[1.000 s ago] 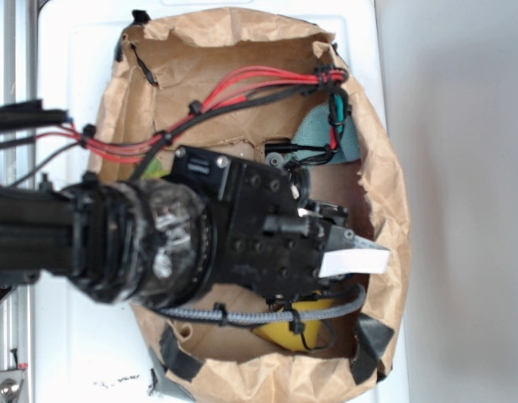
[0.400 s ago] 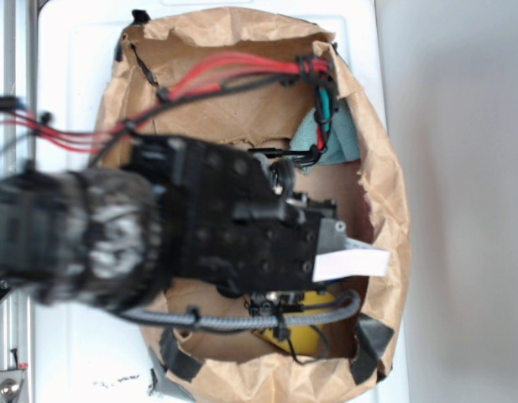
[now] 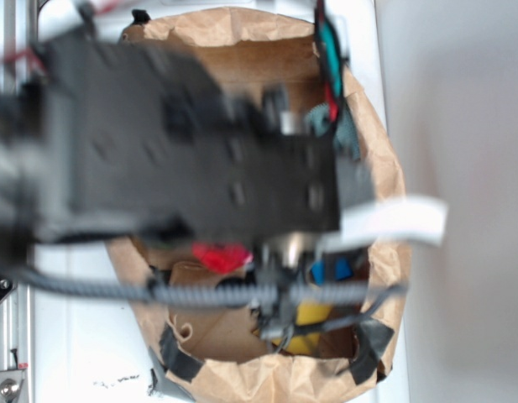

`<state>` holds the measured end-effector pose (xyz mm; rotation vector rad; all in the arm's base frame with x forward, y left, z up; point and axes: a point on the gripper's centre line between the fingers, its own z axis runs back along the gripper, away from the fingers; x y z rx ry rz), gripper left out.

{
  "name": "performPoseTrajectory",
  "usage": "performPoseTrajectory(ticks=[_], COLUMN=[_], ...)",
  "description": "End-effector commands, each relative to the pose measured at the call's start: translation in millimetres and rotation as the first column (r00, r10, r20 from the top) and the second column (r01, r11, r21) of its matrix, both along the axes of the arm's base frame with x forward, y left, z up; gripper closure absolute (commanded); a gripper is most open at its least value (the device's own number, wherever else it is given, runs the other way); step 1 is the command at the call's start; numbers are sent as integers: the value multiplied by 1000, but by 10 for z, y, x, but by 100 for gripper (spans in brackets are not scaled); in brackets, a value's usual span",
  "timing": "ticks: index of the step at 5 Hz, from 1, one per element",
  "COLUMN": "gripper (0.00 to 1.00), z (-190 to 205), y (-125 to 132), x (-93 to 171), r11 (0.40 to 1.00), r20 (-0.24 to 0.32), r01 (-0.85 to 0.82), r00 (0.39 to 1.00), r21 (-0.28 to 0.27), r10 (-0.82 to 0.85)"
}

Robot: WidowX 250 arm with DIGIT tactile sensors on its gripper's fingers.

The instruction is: Grab the red paper.

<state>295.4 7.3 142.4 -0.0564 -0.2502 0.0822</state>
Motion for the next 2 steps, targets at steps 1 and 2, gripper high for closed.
performPoseTrajectory(ticks=[1, 2], gripper=[100, 100], z=[673, 750], y=[285, 281], x=[-58, -102], r11=[998, 999], r20=[119, 138], r01=[-14, -16], r00=[993, 990], r21=[-60, -38], r10=[21, 21])
